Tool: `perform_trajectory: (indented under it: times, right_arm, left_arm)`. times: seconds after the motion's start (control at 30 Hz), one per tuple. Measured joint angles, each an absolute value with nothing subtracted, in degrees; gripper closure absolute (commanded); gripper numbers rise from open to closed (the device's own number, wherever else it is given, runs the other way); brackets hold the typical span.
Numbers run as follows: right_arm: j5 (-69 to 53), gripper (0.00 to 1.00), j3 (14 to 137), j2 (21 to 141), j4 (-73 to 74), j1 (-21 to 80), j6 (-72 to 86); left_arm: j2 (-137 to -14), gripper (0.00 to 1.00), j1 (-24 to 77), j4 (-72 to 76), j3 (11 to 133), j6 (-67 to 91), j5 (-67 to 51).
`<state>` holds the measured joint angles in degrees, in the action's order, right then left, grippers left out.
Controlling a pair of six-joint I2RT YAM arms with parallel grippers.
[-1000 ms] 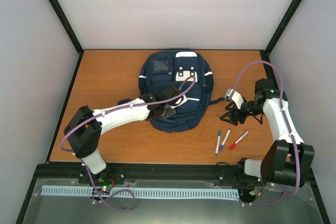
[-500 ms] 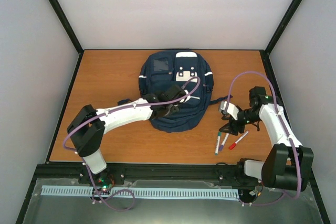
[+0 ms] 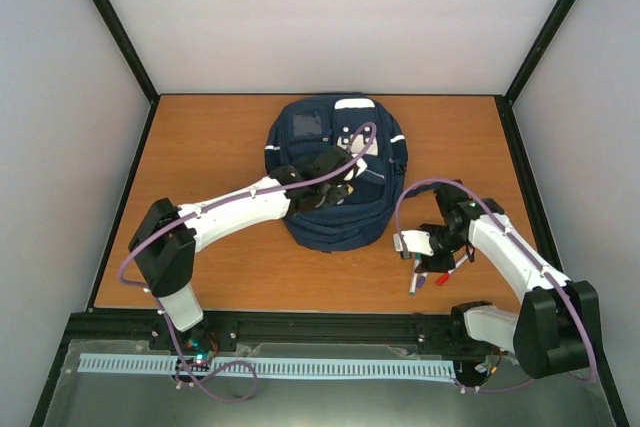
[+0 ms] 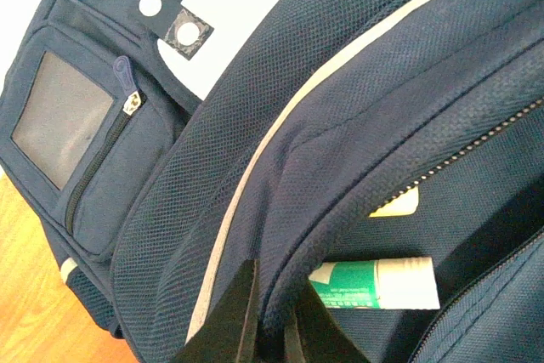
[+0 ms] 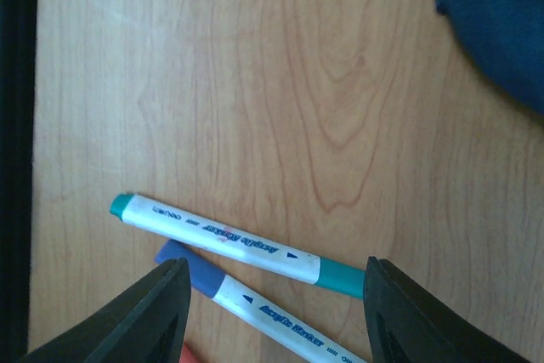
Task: Pack the student bag
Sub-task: Pick up the stationery from the center of the board.
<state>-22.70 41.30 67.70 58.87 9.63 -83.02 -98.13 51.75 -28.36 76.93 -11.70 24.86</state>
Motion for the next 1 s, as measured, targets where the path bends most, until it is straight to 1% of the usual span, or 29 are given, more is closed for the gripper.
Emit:
perform_trajectory:
  times: [0.3,0.53,0.77,0.83,0.93,1.0]
  right_arm:
    - [-10.9,0.44,37.8,67.5,50.6,17.1,-84.8]
    - [-6.0,0.42,35.0,69.4,45.0,19.6,-85.3]
    - [-3.6,0.42,34.1,71.6,42.6,21.6,-86.0]
    - [-3.4,0.43,33.9,72.7,42.4,22.3,-85.9]
    - [-3.3,0.49,34.1,73.5,42.4,23.6,-85.4]
    - [-3.3,0.52,34.7,74.3,42.7,24.7,-84.5]
  left_arm:
    - [-96.2,0.99,47.6,-30.1,78.3,-5.1,19.4]
    - [-95.7,0.99,46.0,-31.9,79.8,-1.4,15.5]
    - [-95.3,0.99,45.7,-32.6,79.8,-0.2,14.5]
    - [-95.1,0.99,45.5,-32.6,79.8,-0.1,14.5]
    - [-94.9,0.99,45.4,-32.7,79.8,0.0,14.3]
    - [-94.9,0.99,45.4,-32.7,79.8,0.1,14.3]
